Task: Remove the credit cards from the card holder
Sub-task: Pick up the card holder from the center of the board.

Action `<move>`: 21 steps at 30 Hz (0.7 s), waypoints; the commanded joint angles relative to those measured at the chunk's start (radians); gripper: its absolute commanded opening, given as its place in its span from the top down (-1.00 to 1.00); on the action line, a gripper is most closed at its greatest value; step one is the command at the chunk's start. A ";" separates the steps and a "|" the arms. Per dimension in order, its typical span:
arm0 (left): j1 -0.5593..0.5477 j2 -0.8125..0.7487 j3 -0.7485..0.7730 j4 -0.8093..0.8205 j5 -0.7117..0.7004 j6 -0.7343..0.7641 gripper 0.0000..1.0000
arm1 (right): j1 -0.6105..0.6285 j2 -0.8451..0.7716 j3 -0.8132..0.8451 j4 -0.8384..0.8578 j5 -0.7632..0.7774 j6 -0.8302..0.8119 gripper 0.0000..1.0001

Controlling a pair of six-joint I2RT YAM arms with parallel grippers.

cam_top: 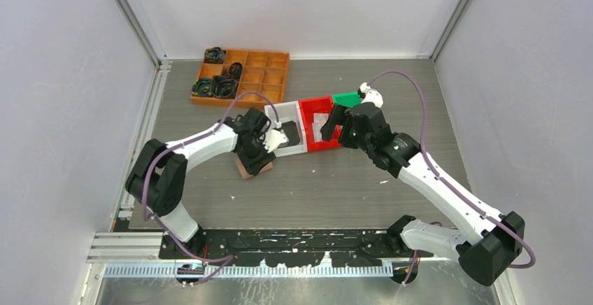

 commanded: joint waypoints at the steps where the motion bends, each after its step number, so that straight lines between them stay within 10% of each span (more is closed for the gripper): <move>1: 0.049 -0.152 0.102 -0.200 0.189 -0.031 0.43 | -0.002 -0.011 0.053 0.076 -0.132 -0.003 -0.99; 12: 0.160 -0.314 0.548 -0.718 0.655 -0.093 0.49 | -0.002 0.123 0.101 0.305 -0.753 0.082 -0.99; 21: 0.056 -0.530 0.420 -0.520 0.342 -0.016 0.48 | 0.060 0.177 0.147 0.554 -0.791 0.374 -0.99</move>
